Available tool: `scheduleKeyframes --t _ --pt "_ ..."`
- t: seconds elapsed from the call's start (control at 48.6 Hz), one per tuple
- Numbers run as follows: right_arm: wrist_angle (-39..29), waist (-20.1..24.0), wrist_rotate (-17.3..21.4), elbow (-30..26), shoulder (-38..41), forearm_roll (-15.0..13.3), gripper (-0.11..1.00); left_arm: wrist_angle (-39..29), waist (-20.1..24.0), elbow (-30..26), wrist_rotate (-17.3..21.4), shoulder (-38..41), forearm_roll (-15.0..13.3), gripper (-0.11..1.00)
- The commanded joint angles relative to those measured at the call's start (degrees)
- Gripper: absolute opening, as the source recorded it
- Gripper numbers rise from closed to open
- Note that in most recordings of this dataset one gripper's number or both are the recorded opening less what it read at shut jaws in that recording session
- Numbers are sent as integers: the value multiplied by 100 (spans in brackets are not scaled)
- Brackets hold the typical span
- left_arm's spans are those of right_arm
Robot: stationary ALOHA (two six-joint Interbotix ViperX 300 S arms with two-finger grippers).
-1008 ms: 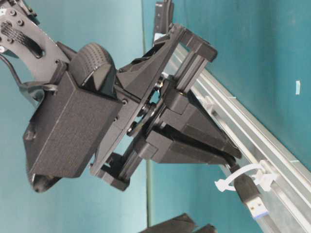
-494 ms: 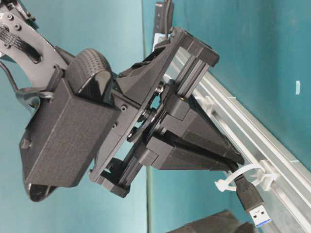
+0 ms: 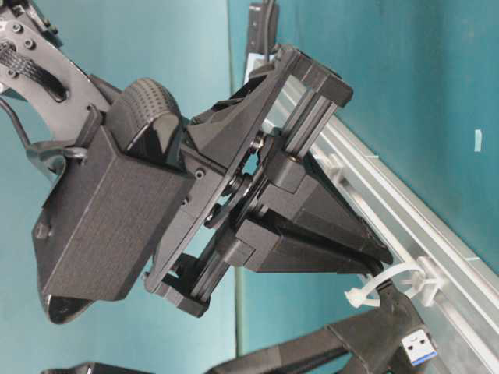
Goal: Pass the USB cable through three rings with both arms.
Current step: 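Move the left gripper toward the plug past the bottom ring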
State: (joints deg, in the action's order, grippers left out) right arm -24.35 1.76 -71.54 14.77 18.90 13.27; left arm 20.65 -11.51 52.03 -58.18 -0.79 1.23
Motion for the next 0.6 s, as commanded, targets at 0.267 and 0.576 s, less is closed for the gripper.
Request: scheduleKeyframes --t 0.267,0.576 --pt "44 18 26 -53 0 18 6 26 35 -193 18 132 9 95" --pt "26 9 26 -53 0 18 6 -105 35 -211 105 123 26 71"
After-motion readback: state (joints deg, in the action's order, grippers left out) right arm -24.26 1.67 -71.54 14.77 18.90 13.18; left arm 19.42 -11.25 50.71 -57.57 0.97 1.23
